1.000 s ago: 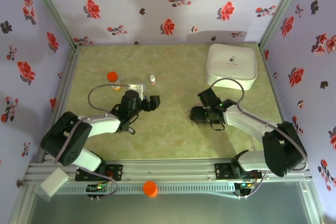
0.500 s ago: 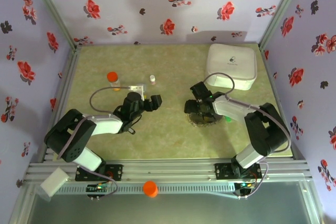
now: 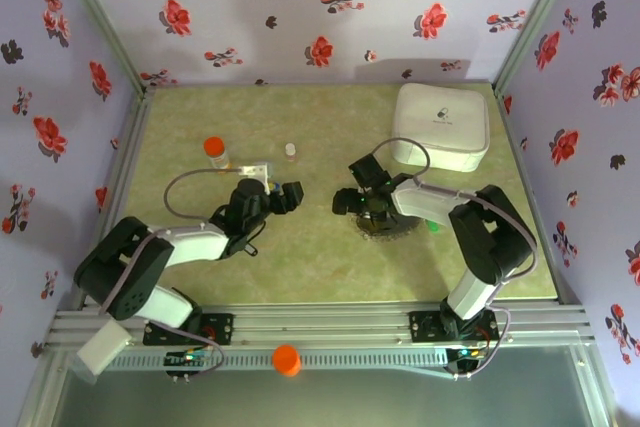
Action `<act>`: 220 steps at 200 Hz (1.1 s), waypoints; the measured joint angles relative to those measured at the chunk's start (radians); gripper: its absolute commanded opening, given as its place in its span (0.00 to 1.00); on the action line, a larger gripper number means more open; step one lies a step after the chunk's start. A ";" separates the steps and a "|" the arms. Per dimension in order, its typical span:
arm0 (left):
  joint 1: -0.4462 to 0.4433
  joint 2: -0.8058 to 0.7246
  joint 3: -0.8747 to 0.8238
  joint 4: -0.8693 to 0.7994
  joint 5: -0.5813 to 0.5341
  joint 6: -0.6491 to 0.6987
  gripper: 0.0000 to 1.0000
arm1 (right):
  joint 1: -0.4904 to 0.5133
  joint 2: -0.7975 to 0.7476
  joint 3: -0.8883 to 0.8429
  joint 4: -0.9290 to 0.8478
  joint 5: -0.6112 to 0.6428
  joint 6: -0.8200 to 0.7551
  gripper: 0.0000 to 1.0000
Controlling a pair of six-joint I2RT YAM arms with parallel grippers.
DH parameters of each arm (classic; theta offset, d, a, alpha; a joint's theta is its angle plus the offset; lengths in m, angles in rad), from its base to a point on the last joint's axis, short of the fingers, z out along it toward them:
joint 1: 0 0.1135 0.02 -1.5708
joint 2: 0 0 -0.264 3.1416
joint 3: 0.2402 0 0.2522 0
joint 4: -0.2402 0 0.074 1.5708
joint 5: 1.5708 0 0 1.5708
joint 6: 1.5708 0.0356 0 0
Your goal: Put the keys on the keyring
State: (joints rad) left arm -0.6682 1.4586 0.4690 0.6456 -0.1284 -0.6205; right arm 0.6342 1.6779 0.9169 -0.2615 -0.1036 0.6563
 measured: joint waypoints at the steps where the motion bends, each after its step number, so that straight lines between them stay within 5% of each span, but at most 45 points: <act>1: 0.000 -0.002 -0.001 -0.002 -0.001 0.000 0.85 | 0.000 0.001 0.000 0.002 -0.002 0.001 0.82; 68: 0.000 -0.118 -0.014 -0.172 -0.069 -0.018 0.85 | 0.025 0.023 0.026 0.097 -0.092 0.038 0.82; 139: -0.010 -0.360 0.191 -1.007 -0.229 -0.256 0.82 | 0.025 -0.118 0.029 -0.013 0.091 0.000 0.84; 175: -0.031 -0.377 0.196 -1.285 -0.225 -0.371 0.67 | 0.025 -0.142 0.028 -0.020 0.113 -0.003 0.84; 220: -0.033 -0.204 0.210 -1.355 -0.149 -0.394 0.50 | 0.025 -0.143 0.017 -0.022 0.112 -0.010 0.84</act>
State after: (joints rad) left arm -0.7013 1.2541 0.6788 -0.7097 -0.2775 -1.0145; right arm 0.6594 1.5349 0.9337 -0.2832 0.0086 0.6468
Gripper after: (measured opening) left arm 0.524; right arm 0.843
